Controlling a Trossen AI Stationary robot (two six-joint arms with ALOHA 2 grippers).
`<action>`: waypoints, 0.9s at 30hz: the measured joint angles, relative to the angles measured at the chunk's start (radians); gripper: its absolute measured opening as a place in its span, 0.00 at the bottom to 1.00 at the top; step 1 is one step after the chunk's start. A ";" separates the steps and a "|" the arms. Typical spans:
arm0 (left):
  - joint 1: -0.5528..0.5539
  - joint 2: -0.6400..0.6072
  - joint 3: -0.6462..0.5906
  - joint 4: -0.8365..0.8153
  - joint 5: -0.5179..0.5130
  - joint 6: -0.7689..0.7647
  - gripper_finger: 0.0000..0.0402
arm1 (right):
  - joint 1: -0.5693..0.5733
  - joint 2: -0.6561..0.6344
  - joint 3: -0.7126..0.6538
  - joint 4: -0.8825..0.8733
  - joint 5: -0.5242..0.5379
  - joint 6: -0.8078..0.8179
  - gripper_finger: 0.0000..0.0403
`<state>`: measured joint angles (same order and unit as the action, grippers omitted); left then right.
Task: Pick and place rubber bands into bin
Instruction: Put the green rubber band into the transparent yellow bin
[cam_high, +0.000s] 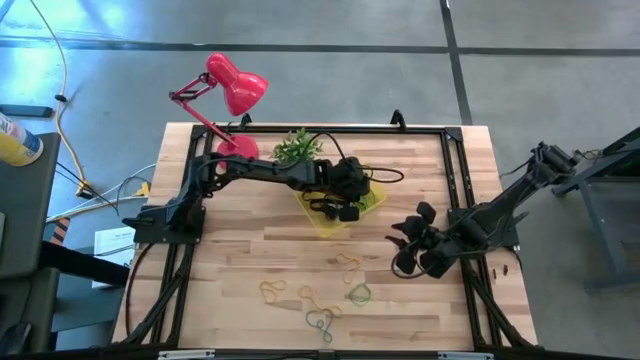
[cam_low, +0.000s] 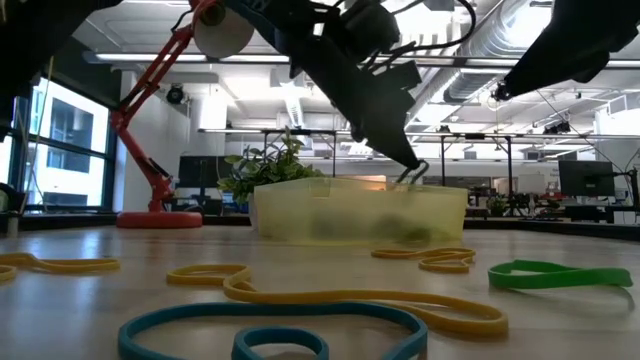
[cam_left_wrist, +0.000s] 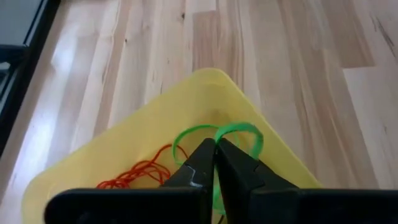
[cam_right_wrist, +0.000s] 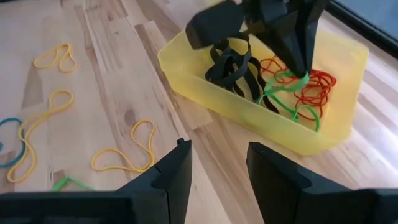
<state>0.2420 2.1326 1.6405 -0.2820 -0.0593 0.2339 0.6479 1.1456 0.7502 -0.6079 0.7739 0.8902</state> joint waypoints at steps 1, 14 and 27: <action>0.000 0.000 0.000 0.001 0.000 0.007 0.04 | 0.000 0.009 0.000 0.000 -0.002 0.009 0.36; -0.004 -0.022 0.019 -0.101 0.149 0.085 0.37 | 0.000 0.070 0.000 0.143 -0.115 0.022 0.36; -0.219 -0.241 0.050 -0.596 0.114 0.398 0.33 | 0.003 0.278 0.000 0.473 -0.471 -0.060 0.36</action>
<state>0.0229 1.8913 1.6905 -0.8784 0.0543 0.6317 0.6510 1.4234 0.7498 -0.1351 0.3034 0.8307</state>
